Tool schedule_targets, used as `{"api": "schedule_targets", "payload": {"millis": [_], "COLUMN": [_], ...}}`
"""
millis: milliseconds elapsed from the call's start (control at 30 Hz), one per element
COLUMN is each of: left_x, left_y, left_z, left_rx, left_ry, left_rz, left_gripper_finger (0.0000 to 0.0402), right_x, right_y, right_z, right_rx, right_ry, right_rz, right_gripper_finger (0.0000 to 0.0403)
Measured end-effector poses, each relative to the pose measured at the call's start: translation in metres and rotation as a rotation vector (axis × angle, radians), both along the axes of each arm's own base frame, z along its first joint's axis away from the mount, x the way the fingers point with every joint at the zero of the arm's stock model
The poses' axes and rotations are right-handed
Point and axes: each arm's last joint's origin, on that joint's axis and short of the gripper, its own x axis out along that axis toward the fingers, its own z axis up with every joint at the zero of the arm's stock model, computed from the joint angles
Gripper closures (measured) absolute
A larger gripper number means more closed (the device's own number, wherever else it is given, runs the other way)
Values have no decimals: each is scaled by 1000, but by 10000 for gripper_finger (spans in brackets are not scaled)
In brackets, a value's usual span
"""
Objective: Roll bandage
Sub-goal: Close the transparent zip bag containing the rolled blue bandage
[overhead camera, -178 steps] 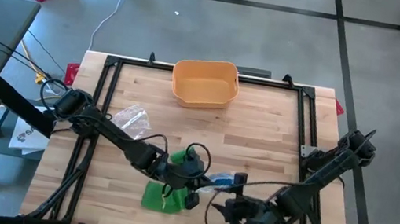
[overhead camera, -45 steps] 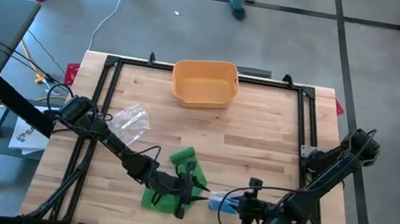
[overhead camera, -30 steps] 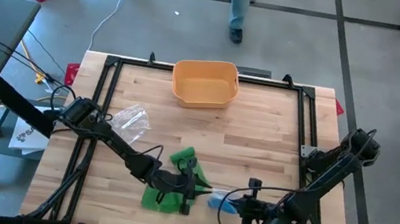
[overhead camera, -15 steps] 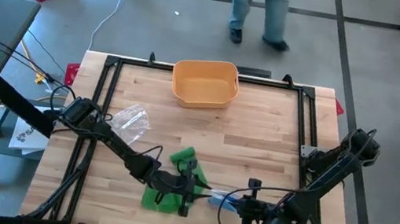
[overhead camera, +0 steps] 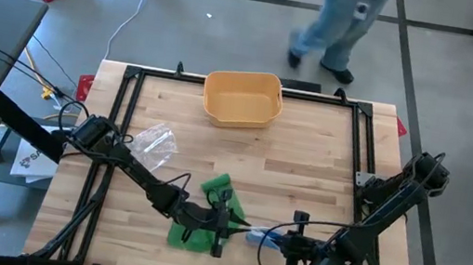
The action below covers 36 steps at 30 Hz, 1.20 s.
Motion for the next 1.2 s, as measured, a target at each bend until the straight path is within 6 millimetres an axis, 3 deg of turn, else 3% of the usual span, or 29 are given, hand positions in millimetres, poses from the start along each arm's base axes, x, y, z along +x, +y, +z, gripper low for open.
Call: {"api": "schedule_targets", "payload": {"millis": [133,267,600,733,900,1200], "left_x": [1,1,4,0,-13,-3], "left_y": [1,0,3,2,-5,4], "left_z": [2,3,3,3,15,8], "left_rx": [-4,-13,-17,32,93,47], "left_ry": [-21,-29,-27,8,60,44], "left_rz": [1,-30,-95,-77,-39,-50], "left_gripper_finger": [394,383,289,270,276,323], "right_x": [0,1,1,1,1,1], "right_y": [0,1,1,1,1,1], "right_z": [0,0,1,1,1,1], "right_rx": [1,5,7,10,4,-5], "right_ry": [-1,-6,-9,-10,-7,-9], "right_rz": [0,4,5,2,5,17], "right_gripper_finger": [403,403,403,403,403,403]}}
